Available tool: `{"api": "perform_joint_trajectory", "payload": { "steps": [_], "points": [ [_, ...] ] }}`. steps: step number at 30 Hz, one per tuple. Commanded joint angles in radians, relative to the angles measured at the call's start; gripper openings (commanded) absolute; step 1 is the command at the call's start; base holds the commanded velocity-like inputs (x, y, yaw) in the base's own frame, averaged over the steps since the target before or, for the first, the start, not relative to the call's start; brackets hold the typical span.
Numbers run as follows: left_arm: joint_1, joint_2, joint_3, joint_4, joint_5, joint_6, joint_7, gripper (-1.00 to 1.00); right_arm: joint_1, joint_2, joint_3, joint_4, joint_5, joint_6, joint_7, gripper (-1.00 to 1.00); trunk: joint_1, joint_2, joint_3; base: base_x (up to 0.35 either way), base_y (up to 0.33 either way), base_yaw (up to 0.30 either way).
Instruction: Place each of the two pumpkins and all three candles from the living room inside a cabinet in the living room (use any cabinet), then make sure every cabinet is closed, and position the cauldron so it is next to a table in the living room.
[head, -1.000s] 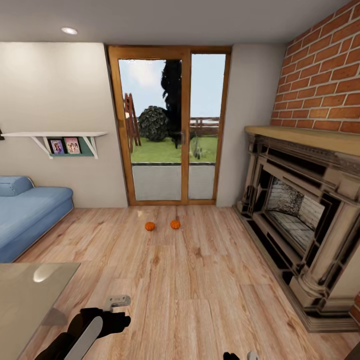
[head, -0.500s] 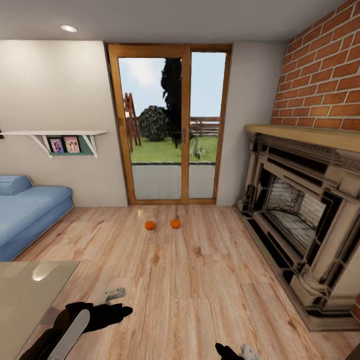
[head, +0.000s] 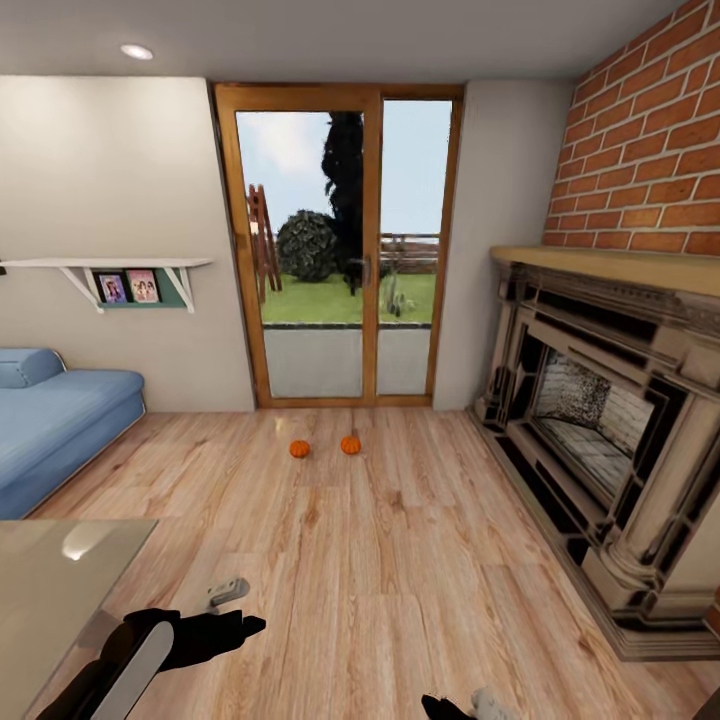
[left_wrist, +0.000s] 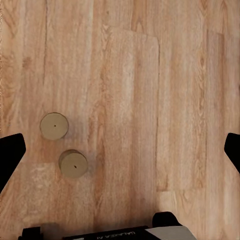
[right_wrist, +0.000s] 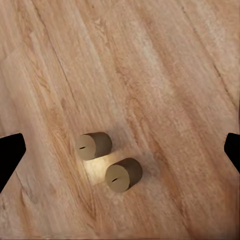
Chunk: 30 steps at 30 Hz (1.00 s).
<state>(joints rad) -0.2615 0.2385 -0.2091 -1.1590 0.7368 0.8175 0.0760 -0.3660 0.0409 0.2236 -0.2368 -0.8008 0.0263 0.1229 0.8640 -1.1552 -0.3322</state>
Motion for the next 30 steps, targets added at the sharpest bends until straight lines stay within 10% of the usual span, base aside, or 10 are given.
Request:
{"api": "perform_joint_trajectory", "payload": {
  "steps": [1,30],
  "points": [
    [-0.001,0.001,-0.002,-0.001,0.009,0.002,0.009,1.00,-0.001,0.000,0.027,0.000,-0.007,0.002,-0.002,1.00,0.004,-0.008,-0.004,0.000,0.000,0.000],
    [0.000,-0.005,-0.004,0.001,-0.003,-0.014,0.022,1.00,-0.001,0.000,0.079,-0.001,-0.006,-0.029,-0.011,1.00,0.115,-0.211,-0.095,0.000,0.000,0.000]
  ]
}}
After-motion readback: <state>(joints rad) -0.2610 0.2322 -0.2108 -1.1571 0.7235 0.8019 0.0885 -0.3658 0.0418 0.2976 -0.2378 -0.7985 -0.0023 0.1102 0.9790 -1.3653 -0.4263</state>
